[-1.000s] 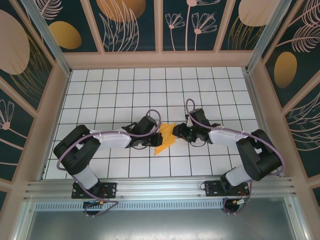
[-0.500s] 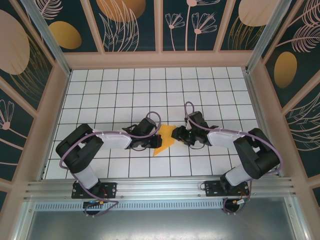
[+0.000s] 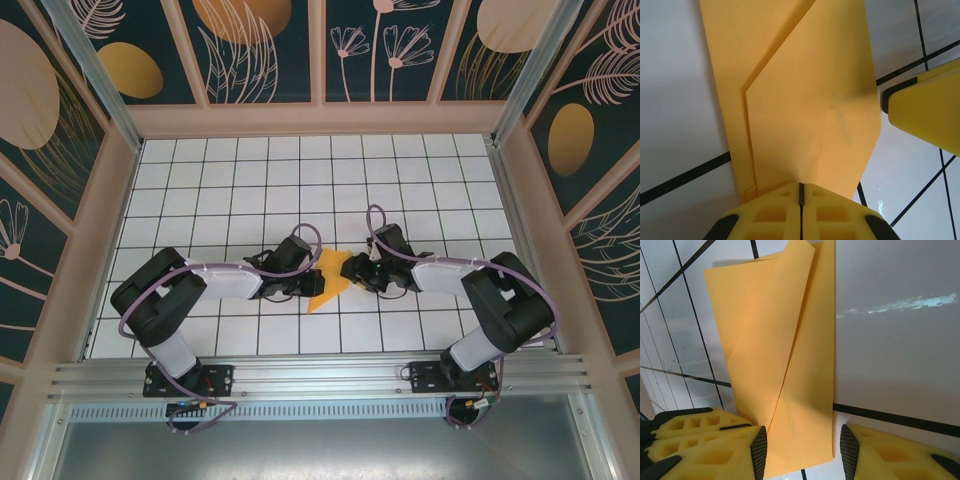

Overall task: Fold a paper plane with a square sheet of paper (pick it up from the middle)
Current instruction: Turn over the paper at the center of the table.

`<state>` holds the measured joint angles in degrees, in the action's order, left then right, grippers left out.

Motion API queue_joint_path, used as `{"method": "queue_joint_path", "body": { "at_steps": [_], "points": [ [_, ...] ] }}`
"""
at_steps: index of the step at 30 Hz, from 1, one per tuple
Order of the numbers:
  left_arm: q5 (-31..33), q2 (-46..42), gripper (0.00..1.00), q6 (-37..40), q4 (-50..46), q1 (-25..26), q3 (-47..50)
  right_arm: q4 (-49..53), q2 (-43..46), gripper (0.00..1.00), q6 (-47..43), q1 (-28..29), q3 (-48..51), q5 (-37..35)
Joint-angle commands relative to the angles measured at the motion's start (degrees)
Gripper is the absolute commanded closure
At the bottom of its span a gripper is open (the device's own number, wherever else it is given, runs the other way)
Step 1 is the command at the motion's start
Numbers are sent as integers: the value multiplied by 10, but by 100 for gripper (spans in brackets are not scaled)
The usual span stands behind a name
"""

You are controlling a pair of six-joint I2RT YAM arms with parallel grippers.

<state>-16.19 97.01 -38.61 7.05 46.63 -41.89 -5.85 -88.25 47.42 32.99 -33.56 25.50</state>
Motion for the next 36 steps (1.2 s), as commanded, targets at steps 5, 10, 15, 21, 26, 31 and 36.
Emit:
{"method": "queue_joint_path", "body": {
  "at_steps": [5, 10, 15, 21, 26, 31, 36],
  "points": [
    [-13, 4, 93, -3, 3, -1, 8, -28, -23, 54, 16, 5, -2, 16],
    [-18, 5, 94, -8, 13, -1, 18, -33, -25, 54, 19, 5, -6, 20],
    [-30, 8, 95, -14, 27, 0, 24, -45, -29, 55, 25, 5, -8, 28],
    [-47, 9, 95, -23, 48, -1, 32, -51, -29, 55, 27, 5, -10, 31],
    [-53, 8, 95, -30, 60, -1, 39, -55, -27, 55, 28, 5, -10, 34],
    [-59, 9, 95, -35, 70, -1, 41, -63, -26, 55, 29, 5, -8, 39],
    [-67, 8, 96, -39, 81, -1, 44, -70, -24, 55, 30, 4, -6, 45]
  ]
}}
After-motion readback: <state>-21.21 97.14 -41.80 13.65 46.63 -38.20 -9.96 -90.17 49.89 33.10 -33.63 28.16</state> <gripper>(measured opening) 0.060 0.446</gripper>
